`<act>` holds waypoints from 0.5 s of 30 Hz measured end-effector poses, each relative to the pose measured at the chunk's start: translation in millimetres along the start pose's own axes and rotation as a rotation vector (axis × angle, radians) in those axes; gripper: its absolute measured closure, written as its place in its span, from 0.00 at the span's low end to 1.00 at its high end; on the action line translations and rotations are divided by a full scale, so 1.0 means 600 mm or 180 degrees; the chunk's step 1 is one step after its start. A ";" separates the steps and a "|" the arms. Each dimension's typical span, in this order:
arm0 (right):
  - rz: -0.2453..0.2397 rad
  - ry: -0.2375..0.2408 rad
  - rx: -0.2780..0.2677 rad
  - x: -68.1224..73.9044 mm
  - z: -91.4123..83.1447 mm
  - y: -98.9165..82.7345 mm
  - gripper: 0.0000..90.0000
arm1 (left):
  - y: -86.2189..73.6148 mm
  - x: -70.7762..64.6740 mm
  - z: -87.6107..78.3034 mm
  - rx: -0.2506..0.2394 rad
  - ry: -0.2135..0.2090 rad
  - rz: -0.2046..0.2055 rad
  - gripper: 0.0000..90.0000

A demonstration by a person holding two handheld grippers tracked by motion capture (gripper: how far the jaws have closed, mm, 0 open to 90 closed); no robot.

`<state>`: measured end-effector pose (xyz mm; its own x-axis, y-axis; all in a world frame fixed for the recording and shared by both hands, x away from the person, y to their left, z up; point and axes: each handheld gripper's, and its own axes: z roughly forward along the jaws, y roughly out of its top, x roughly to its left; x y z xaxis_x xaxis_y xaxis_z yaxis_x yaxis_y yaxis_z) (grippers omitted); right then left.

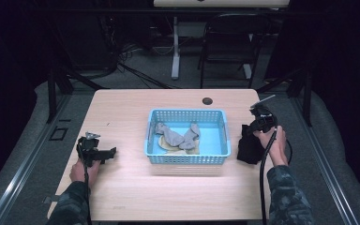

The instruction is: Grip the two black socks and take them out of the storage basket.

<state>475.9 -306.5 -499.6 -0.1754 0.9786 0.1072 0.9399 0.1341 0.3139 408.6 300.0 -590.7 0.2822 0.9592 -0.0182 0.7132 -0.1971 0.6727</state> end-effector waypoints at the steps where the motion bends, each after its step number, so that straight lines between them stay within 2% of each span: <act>1: -0.0056 0.0001 0.0041 -0.002 0.000 0.000 0.82 | 0.000 0.000 0.000 -0.0003 0.0000 0.0001 0.00; 3: -0.0057 0.0005 0.0006 -0.003 -0.004 -0.003 0.72 | 0.000 0.000 0.000 -0.0003 0.0000 0.0002 0.00; 7: -0.0035 0.0062 -0.0143 -0.002 -0.019 -0.013 0.60 | 0.000 0.000 0.000 -0.0001 0.0000 -0.0002 0.00; 12: -0.0149 0.0079 -0.0242 -0.004 -0.042 -0.036 0.45 | 0.000 0.000 0.000 -0.0001 0.0000 -0.0002 0.00; 15: -0.0167 0.0134 -0.0342 -0.005 -0.055 -0.057 0.31 | 0.000 0.000 0.000 -0.0001 0.0000 -0.0002 0.00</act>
<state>434.7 -319.0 -479.6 -0.2378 0.9630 0.1269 0.8928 0.1652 0.4190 408.6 299.9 -590.7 0.2816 0.9593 -0.0186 0.7132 -0.1963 0.6729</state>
